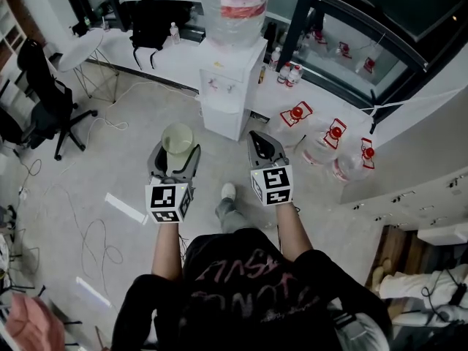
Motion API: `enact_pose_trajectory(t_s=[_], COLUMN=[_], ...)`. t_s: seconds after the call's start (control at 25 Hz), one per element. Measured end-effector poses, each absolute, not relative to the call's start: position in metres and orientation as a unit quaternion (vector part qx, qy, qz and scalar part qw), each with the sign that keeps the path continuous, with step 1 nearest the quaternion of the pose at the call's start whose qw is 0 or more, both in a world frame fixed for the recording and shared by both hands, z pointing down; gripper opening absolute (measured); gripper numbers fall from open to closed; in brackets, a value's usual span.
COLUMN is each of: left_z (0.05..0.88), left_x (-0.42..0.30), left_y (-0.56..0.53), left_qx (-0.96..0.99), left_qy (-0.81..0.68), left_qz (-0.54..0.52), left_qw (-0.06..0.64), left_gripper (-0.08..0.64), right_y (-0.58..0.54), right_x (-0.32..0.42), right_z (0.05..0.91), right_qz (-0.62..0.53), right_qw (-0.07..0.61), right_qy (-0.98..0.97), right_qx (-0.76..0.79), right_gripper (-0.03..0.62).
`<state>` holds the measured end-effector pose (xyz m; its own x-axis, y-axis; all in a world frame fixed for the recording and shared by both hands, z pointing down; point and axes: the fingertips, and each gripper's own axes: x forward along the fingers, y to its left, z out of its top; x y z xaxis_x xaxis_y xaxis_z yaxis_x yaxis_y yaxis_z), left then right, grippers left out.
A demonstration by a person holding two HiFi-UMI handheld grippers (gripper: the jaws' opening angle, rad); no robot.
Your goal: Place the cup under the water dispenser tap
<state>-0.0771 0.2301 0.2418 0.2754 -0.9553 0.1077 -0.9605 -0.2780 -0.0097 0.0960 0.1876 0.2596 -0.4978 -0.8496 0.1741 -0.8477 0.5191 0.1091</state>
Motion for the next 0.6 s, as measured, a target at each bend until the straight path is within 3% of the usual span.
enact_pose_trajectory(t_s=[0.6], left_z=[0.268], left_x=[-0.097], left_y=[0.114], left_qx=[0.806], left_qy=[-0.587], left_qz=[0.068], left_qw=[0.045], left_gripper=[0.354], right_y=[0.066], right_x=[0.063], right_z=[0.289], right_qz=[0.028], right_qw=[0.111], right_qy=[-0.869], right_qx=[0.482], right_gripper=[0.014])
